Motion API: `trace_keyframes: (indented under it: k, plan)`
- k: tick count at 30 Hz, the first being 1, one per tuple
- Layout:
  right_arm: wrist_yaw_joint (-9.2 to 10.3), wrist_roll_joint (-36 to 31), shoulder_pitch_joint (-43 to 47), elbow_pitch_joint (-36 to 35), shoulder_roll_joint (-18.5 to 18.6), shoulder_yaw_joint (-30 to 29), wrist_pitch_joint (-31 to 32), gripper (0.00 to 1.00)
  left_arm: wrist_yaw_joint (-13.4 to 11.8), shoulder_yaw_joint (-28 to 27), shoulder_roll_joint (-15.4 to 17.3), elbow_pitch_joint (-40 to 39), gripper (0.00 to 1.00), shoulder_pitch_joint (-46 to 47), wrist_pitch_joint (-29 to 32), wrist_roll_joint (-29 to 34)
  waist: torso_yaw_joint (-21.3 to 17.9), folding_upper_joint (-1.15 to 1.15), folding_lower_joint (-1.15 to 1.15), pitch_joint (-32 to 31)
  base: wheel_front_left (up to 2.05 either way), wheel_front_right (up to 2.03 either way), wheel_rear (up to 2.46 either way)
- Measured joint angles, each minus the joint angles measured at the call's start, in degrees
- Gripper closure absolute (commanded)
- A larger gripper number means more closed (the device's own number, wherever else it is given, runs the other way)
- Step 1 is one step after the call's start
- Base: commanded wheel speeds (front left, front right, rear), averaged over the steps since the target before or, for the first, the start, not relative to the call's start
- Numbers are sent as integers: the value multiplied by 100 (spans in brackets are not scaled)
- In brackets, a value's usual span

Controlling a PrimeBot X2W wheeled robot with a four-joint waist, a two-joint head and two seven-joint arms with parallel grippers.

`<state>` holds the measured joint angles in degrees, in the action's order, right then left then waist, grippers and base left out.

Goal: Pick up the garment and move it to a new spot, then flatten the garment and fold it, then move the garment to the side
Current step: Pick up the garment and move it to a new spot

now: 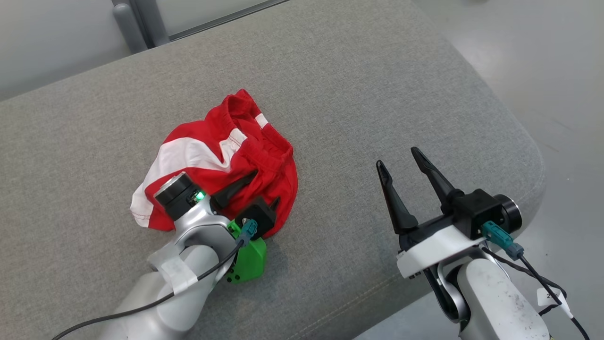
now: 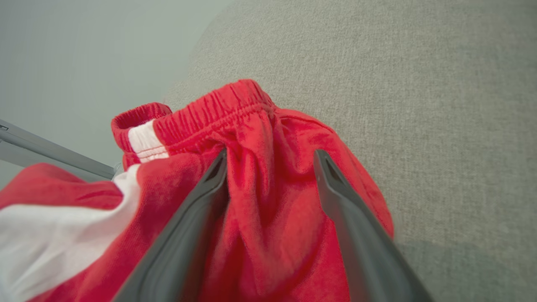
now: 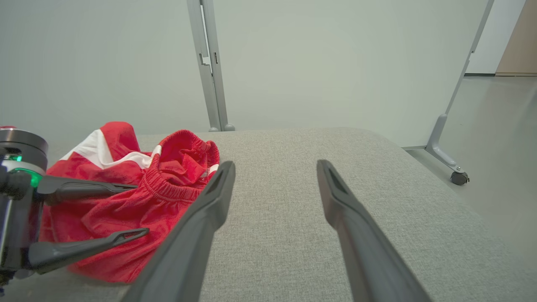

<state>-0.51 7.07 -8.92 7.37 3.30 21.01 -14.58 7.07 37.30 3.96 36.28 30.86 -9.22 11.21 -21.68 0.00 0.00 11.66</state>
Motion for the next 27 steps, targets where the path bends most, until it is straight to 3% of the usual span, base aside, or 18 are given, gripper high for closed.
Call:
trace_keyframes:
  k: [10, 27]
  plan:
    - [51, 48, -1, 45, -4, -187, 0, 0, -12, -52, -126, -57, 0, 12, -353, -257, 207, 0, 0, -83, 0, 0, 0]
    - [-11, 44, 10, 365, 105, -341, 0, 0, -426, -628, -158, -364, 0, -464, -453, -1386, 1028, 0, 0, -497, 0, 0, 0]
